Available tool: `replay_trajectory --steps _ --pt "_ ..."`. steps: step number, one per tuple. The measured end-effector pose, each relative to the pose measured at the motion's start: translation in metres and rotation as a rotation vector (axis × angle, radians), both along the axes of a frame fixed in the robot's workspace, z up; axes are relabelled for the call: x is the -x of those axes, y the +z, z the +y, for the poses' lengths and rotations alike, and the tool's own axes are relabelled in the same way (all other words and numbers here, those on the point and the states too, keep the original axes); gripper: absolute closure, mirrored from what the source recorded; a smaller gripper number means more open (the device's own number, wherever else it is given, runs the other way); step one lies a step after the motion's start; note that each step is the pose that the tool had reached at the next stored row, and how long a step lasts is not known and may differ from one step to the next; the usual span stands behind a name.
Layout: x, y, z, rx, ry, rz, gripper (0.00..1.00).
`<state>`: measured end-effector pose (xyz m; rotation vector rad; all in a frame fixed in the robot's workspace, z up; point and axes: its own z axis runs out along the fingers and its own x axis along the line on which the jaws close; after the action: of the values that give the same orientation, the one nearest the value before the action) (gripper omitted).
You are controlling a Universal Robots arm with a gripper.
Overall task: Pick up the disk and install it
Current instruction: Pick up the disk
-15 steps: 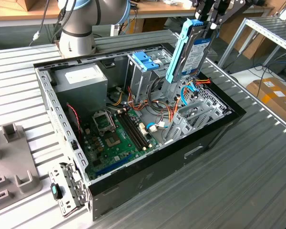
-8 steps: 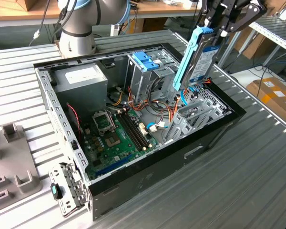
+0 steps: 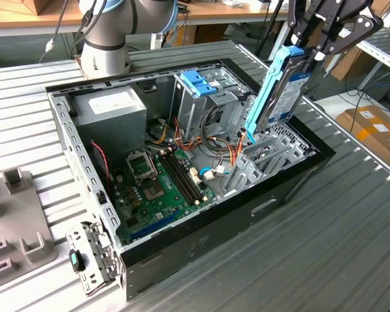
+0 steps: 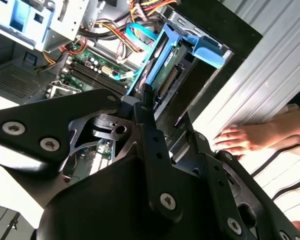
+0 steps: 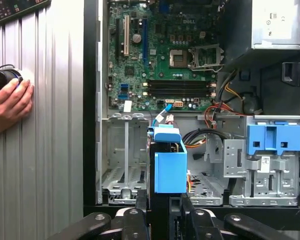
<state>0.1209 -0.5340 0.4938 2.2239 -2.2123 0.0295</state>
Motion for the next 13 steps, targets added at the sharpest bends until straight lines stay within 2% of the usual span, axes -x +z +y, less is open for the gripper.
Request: replay_trajectory --steps 3,7,13 --pt "0.0000 0.0000 -0.0062 -0.0001 0.000 0.0000 0.65" --pt "0.0000 -0.0002 -0.0166 -0.0001 -0.012 0.0000 0.65" --pt "0.0001 -0.0011 -0.0194 0.0001 -0.037 0.0000 0.65"
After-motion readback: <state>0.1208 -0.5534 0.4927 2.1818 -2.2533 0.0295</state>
